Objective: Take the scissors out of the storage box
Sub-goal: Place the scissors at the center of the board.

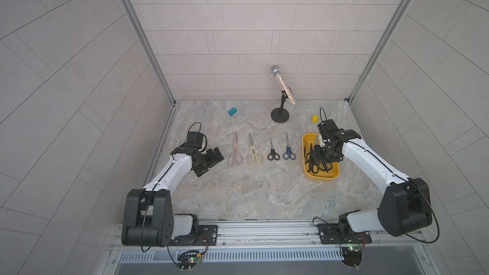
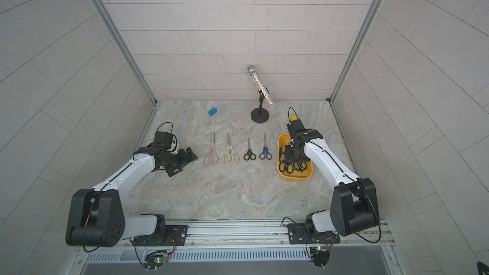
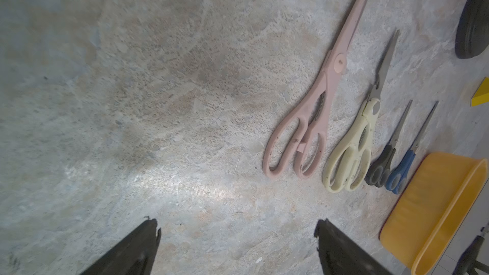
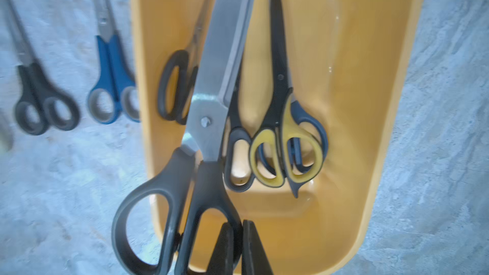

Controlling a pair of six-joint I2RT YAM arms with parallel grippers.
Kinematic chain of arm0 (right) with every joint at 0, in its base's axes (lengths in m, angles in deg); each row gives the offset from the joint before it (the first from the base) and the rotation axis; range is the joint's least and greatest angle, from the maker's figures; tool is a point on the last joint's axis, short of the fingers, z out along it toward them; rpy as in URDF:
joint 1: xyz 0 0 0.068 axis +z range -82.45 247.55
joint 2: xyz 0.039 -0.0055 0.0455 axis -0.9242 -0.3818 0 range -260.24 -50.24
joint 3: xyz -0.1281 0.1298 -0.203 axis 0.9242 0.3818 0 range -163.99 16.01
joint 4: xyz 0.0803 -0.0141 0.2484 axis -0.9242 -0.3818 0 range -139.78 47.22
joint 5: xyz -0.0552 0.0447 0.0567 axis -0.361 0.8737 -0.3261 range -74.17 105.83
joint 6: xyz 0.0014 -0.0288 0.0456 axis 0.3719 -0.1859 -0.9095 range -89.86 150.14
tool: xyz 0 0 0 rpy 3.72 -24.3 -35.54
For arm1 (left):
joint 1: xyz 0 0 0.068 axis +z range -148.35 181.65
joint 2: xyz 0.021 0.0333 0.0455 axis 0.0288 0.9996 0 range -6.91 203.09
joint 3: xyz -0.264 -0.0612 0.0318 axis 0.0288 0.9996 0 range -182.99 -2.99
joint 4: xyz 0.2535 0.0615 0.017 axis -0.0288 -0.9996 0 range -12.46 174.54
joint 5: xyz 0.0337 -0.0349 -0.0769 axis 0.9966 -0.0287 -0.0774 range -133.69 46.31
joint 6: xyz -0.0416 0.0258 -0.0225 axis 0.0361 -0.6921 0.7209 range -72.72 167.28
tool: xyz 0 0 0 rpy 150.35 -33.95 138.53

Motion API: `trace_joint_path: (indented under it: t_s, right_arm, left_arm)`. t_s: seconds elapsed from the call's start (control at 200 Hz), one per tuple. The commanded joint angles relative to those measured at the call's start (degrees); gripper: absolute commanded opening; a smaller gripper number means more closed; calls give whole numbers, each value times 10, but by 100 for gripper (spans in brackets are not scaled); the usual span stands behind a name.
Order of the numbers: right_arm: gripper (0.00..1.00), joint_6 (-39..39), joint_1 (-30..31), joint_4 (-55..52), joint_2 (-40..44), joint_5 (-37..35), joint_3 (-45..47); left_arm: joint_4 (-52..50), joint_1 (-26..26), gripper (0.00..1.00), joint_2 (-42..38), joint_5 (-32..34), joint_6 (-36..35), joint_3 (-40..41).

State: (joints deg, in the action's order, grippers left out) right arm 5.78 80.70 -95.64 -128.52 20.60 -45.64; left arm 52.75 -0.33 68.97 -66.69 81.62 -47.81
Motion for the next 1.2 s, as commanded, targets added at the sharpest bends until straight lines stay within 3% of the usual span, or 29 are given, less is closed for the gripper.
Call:
trace_joint_path:
  t_s: [0.0, 0.24, 0.37, 0.565, 0.795, 1.196]
  right_arm:
    - [0, -37, 58, -8, 27, 16, -8]
    - [0, -128, 255, 106, 22, 32, 9]
    - [0, -175, 330, 180, -28, 59, 13]
    - [0, -191, 426, 212, -136, 76, -32]
    - [0, -186, 481, 207, -260, 122, -108]
    - [0, -209, 486, 109, -367, 114, -217]
  left_arm:
    - [8, 4, 100, -7, 15, 6, -11]
    - [31, 44, 100, -23, 33, -7, 16]
    - [39, 74, 100, -34, 43, -24, 30]
    - [40, 76, 100, -88, 90, -33, 52]
    - [48, 76, 100, -78, 107, -30, 43]
    - [52, 76, 100, -69, 101, -30, 44]
